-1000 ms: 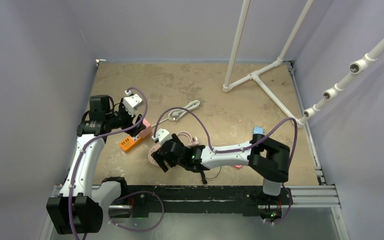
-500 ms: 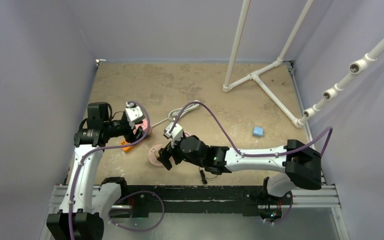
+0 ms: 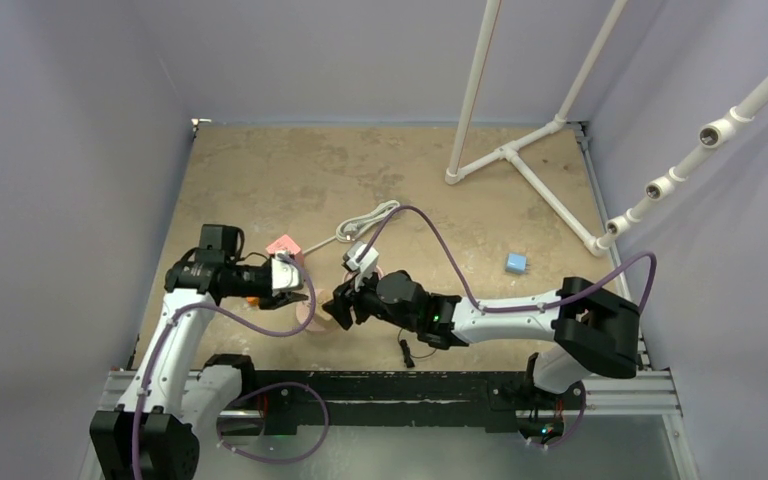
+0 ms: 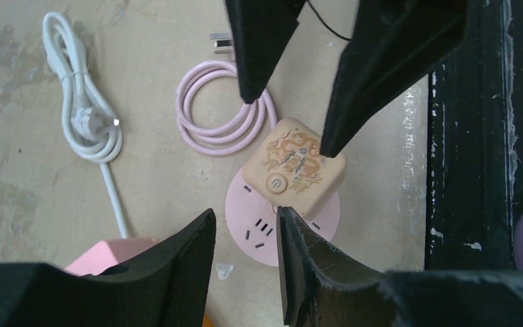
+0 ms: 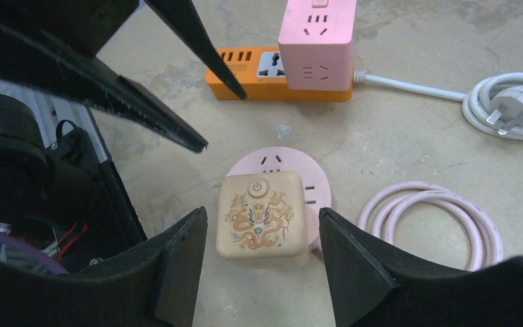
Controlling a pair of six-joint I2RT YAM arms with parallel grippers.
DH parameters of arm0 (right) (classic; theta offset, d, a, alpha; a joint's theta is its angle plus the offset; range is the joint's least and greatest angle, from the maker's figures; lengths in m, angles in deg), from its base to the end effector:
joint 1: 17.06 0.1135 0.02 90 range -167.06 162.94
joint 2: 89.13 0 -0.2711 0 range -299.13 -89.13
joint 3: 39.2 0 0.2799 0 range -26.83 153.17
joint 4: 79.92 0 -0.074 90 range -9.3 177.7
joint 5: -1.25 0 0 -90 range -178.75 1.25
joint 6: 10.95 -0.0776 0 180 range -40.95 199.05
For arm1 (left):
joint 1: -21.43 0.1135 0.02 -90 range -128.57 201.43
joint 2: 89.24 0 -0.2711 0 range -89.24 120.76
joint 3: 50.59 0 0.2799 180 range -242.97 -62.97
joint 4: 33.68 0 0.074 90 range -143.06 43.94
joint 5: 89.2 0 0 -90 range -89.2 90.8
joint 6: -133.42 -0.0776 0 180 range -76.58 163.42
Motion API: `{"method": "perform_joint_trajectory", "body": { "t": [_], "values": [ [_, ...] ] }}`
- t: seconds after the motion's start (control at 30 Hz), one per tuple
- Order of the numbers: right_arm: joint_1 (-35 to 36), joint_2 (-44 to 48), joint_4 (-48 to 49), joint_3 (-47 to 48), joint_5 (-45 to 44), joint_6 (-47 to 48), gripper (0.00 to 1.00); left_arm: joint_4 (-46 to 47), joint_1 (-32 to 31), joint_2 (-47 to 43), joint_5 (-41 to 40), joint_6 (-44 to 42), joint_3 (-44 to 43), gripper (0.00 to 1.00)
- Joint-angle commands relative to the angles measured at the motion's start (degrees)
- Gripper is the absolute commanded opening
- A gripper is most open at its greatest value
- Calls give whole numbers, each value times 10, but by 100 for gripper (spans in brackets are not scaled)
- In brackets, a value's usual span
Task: Insert the plug
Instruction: Insert the plug into the socket, then move the socket to the center of the board.
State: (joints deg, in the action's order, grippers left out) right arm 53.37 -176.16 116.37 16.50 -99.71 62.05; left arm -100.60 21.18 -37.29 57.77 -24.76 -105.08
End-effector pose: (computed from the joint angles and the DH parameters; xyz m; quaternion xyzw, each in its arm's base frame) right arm 0.1446 0.3626 0.1997 -0.3032 0.7317 0.3638 0.4902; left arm 0.1825 -0.0659 0.2345 0.5694 0.6493 -0.2768 0.4214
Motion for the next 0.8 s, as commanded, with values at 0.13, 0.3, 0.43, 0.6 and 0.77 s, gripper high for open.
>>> {"method": "perform_joint_trajectory", "body": {
  "t": [0.13, 0.3, 0.43, 0.6, 0.77],
  "values": [
    [-5, -25, 66, -8, 39, -21, 57, -32, -80, -7, 31, -153, 18, 32],
    [-5, -45, 41, -4, 38, -22, 56, -138, -95, 0, 17, -347, 24, 28],
    [-5, -40, 43, -17, 38, -28, 55, -177, -96, 3, 1, -478, 46, 27],
    [-5, -38, 34, -17, 35, -23, 54, -157, -98, 12, -5, -532, 66, 25],
    [-5, -37, 27, -11, 36, -17, 54, -128, -99, 42, -17, -545, 66, 23]
  ]
}}
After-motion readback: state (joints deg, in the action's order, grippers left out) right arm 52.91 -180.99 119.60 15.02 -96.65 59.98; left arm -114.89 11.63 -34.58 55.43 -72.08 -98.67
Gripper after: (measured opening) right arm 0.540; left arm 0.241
